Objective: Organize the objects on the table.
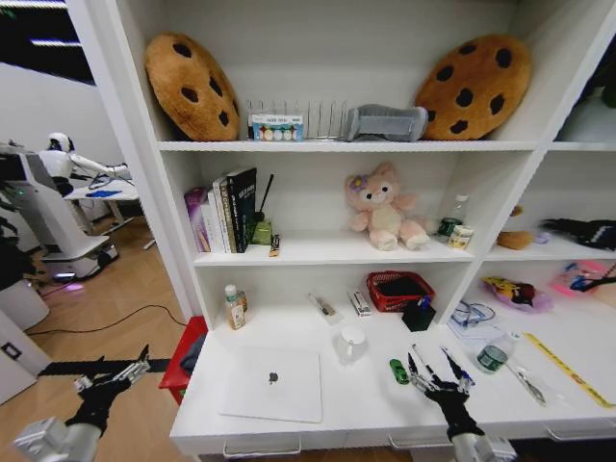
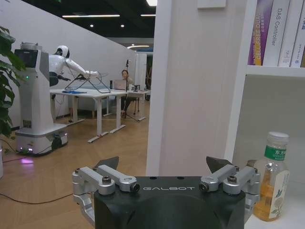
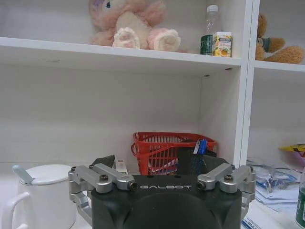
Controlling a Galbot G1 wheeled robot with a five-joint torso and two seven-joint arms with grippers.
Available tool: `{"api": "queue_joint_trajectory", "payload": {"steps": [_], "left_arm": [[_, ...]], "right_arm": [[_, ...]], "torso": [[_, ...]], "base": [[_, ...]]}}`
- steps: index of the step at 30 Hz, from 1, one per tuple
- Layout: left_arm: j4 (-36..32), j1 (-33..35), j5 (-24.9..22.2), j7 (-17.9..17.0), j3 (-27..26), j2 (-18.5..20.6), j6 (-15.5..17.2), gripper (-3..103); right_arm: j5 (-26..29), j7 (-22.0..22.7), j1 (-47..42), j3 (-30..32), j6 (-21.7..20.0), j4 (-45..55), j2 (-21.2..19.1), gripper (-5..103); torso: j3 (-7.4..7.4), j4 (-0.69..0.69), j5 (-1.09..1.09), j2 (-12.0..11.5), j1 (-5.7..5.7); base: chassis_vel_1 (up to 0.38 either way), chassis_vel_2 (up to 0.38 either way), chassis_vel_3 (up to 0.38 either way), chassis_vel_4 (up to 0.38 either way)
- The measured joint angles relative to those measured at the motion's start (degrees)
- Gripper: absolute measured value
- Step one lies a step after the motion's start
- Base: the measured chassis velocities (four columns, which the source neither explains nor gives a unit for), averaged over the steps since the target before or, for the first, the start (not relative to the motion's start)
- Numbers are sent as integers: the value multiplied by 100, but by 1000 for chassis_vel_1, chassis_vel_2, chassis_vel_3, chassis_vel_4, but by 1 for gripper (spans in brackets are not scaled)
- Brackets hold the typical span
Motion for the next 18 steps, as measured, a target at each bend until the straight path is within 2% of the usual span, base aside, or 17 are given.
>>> {"api": "queue_joint_trajectory", "payload": {"steps": [6,18], "left_arm": [[3,-14,-2,-6,18,12,2,100],[7,-33,-6,-14,53,41,11,100]], "right_arm": [[24,9,240,-135,-82,-420,-115,100],[627,41,1004,-780,-606,-1286,-641,100]], "torso": [[1,1,1,0,0],[1,1,1,0,0]], "base": [[0,0,0,0],[0,0,0,0]]}}
